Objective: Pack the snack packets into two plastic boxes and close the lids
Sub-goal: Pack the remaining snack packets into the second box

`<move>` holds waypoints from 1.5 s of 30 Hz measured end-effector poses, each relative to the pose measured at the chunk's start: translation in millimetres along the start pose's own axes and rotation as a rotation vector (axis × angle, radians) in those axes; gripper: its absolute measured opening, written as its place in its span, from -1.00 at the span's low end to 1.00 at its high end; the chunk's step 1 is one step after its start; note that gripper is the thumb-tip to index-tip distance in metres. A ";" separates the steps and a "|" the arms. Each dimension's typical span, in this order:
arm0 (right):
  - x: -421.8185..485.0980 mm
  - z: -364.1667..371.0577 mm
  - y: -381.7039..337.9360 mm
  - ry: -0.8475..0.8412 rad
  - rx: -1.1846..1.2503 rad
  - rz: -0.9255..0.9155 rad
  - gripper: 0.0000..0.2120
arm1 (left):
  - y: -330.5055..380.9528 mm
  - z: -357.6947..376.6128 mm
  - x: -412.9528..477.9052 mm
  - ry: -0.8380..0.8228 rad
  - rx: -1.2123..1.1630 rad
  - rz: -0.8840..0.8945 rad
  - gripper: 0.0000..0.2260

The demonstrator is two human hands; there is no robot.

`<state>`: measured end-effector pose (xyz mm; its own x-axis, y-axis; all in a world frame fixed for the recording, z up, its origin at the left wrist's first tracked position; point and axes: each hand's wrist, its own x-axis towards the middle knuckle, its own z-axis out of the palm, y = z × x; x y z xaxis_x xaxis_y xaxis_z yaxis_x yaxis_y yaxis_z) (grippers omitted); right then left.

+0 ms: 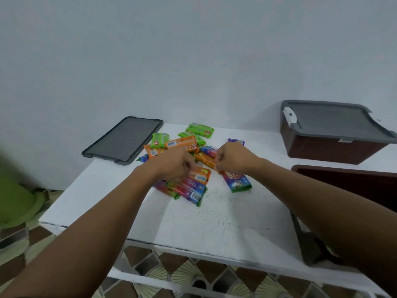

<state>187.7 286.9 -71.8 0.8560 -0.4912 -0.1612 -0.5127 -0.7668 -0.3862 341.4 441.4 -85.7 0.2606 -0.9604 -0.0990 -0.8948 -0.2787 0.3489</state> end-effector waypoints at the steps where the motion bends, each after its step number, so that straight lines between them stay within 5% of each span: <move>1: 2.5 4.5 -2.4 -0.006 -0.010 0.023 -0.88 | -5.1 1.6 2.8 -0.006 0.027 0.003 -0.79; 4: 9.6 19.1 -6.5 -0.023 -0.115 0.048 -0.74 | -15.5 7.6 11.1 -0.073 0.084 -0.024 -0.81; 11: 23.7 44.5 -7.5 0.113 -0.372 -0.030 -0.54 | -27.0 20.0 15.4 -0.295 0.300 0.106 -0.30; 15: 33.7 53.3 -6.7 0.163 -0.459 -0.079 -0.58 | -27.2 28.7 6.4 -0.316 0.414 0.165 -0.18; 22: 37.8 47.5 -9.9 0.163 -0.505 -0.025 -0.75 | -18.3 17.8 5.1 -0.305 0.361 0.190 -0.38; 26: 34.4 22.8 -7.5 0.139 -0.364 0.017 -0.82 | -21.9 3.4 3.1 -0.266 0.135 0.160 -0.77; 32: 13.9 -26.0 -1.0 0.047 -0.066 0.012 -0.79 | -12.0 -32.4 -0.9 -0.089 -0.193 0.031 -0.92; 39: -26.7 -80.7 25.9 0.046 0.266 0.002 -0.88 | 12.0 -57.5 -1.8 -0.006 -0.526 0.004 -0.88; 45: -69.8 -118.6 71.0 0.068 0.249 -0.024 -0.84 | 67.8 -63.0 11.8 -0.031 -0.623 0.063 -0.83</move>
<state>83.7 217.7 19.8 0.8571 -0.5070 -0.0913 -0.4531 -0.6574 -0.6021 306.6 411.3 -4.5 0.1954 -0.9771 -0.0842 -0.5259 -0.1769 0.8320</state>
